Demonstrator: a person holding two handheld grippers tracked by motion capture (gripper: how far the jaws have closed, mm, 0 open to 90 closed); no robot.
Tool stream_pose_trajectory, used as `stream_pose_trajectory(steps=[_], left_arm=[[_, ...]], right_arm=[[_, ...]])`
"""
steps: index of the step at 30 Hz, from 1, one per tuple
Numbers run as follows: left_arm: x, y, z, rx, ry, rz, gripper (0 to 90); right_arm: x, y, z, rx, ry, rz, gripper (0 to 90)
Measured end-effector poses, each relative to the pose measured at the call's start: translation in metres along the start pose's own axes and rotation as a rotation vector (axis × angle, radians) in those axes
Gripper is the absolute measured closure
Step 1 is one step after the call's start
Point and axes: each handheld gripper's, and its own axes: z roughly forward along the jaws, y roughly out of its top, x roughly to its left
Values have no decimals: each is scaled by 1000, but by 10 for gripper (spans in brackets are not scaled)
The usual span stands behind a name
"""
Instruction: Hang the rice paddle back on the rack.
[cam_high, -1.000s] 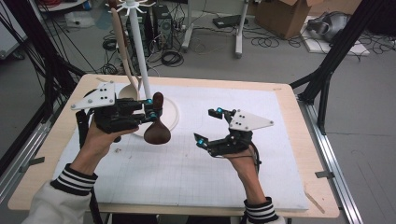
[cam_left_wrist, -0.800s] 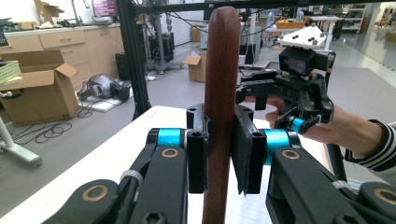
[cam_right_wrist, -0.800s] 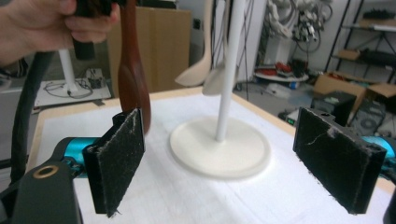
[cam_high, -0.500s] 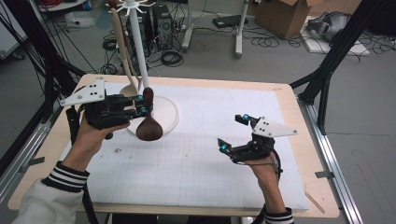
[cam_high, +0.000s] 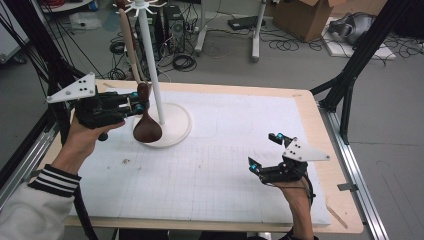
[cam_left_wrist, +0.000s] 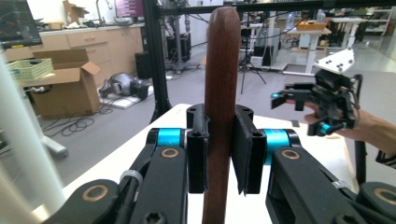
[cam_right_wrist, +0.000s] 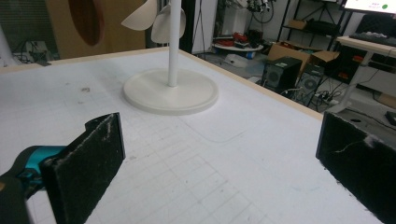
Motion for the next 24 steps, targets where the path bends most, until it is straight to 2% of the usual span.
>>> stream_pose_trajectory(steps=[2,5,7,10,19,24], left_arm=[[6,3,-4,-6,4,-8,770],[13,7,-8,17,23,-4,770],[18,10,-11,8,30,-16,770],[24,16,-13,1,35,-27,770],[34,34,-7,15,47,-25,770],[40,43,-5,24,41,-26,770]], right_arm=[[1,-6,-2,0,-9,-7,4],[2,-12,-3,-10,-9,-6,4],[1,-11,-4,10,-11,-8,4],[1,-10,-7,-20,-6,2,4],[-1,-13,-9,-36,-13,18,4],[-1,-14,-10,-46,-10,20,5]])
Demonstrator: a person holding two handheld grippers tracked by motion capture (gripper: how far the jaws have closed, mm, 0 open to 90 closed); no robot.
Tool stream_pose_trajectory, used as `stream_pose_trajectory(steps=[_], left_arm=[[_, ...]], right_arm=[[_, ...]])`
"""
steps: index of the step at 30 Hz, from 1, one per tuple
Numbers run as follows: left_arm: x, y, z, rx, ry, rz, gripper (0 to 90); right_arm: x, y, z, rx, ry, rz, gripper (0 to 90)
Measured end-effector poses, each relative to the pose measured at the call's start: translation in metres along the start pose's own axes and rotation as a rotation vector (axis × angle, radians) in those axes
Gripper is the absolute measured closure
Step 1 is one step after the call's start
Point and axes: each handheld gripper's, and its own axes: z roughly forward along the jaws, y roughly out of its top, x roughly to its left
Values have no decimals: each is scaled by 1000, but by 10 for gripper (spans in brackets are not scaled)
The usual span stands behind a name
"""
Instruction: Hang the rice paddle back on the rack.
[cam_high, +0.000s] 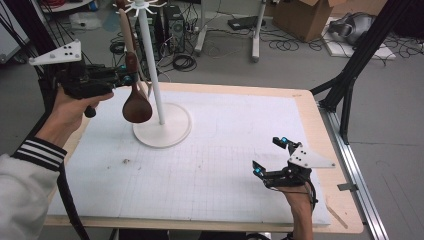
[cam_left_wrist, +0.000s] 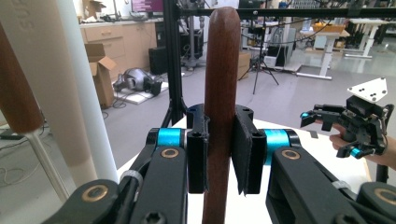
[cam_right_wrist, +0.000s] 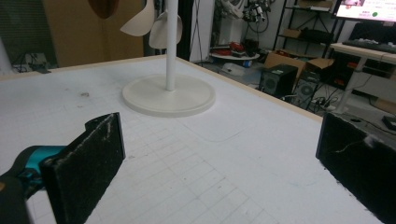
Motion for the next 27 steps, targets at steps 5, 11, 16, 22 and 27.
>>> stream_pose_trajectory(steps=[5,11,16,22,27], left_arm=[[11,11,0,-12,-21,1,770],[18,22,3,7,-36,5,770],[24,26,7,0,-55,-23,770],[30,32,13,11,-63,-37,770],[34,37,16,14,-59,-65,770]], right_arm=[[-1,0,-1,-11,11,-4,4],[-1,0,-1,-16,12,0,5],[0,0,0,-17,22,-1,5],[-1,0,1,-20,25,-9,5],[-1,-1,0,-18,25,-3,5]])
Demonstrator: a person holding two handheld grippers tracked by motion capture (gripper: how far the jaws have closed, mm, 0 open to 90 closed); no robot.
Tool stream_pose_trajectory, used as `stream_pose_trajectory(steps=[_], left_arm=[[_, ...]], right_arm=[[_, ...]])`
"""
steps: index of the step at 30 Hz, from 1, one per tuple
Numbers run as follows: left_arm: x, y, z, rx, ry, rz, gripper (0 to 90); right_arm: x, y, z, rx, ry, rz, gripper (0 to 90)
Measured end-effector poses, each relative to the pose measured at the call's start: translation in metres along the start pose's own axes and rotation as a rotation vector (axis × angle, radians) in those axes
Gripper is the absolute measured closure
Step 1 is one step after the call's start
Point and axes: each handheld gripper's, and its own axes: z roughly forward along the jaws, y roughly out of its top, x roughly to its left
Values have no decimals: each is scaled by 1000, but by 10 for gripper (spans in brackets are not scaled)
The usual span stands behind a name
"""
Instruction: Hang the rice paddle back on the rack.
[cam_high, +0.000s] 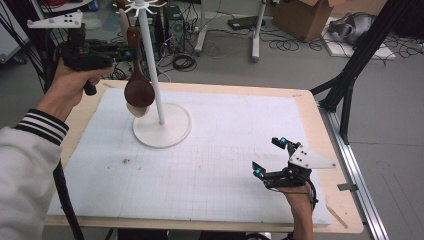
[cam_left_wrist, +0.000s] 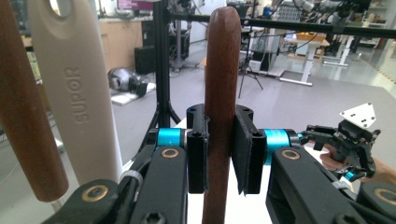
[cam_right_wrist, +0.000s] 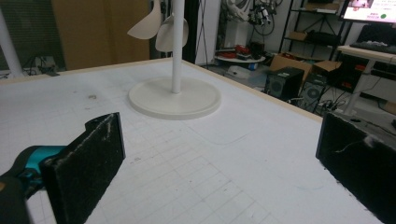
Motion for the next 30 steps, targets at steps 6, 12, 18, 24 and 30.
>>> stream_pose_trajectory(steps=[6,12,18,24,30], left_arm=[[3,5,1,-8,12,-23,770],[3,13,4,-6,12,-15,769],[4,20,5,-7,19,-17,770],[7,22,8,-14,27,-34,770],[9,24,9,-20,32,-55,770]], right_arm=[[2,0,1,12,4,0,5],[2,0,3,11,5,-11,5],[4,0,4,18,10,-7,5],[4,0,4,13,11,-8,5],[4,0,4,14,10,-8,5]])
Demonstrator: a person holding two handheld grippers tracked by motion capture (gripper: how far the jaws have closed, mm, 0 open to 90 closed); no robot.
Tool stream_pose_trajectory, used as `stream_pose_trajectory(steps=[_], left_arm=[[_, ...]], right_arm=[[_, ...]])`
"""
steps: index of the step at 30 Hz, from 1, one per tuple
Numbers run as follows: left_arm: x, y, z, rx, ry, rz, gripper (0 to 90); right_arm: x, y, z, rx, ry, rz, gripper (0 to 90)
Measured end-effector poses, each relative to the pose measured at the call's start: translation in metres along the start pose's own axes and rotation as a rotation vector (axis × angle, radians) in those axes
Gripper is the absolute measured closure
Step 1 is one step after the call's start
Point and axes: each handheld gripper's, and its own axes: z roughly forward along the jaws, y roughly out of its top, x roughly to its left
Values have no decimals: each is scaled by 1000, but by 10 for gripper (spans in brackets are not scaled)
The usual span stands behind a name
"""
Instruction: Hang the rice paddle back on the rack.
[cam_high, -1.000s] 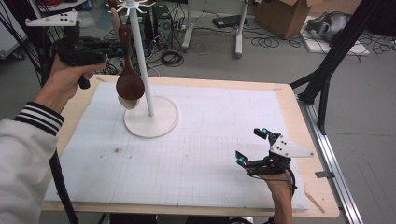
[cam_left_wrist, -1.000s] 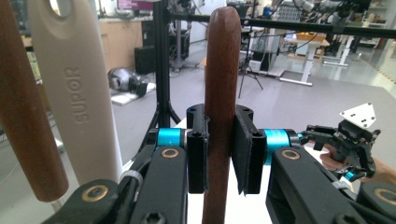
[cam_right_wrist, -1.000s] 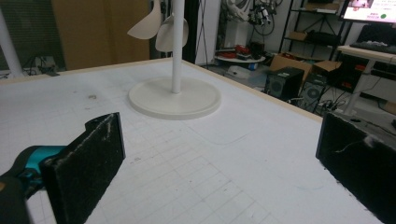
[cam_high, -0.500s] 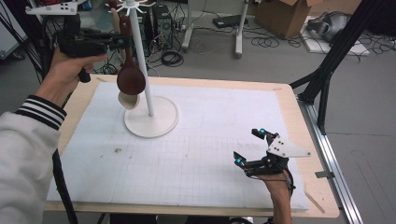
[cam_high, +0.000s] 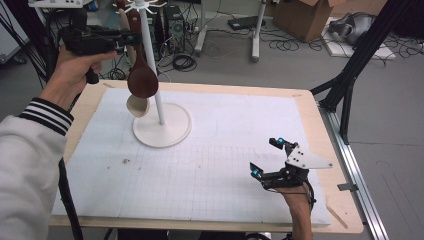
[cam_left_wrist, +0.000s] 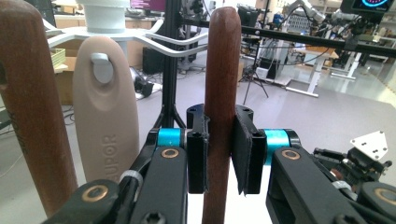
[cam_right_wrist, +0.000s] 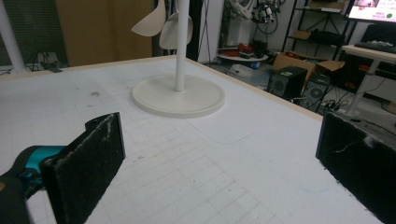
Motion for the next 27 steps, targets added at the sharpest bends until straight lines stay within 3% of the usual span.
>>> stream_pose_trajectory(steps=[27], left_arm=[[6,1,3,1,27,-93,770]], right_arm=[[0,-1,2,2,8,-3,5]])
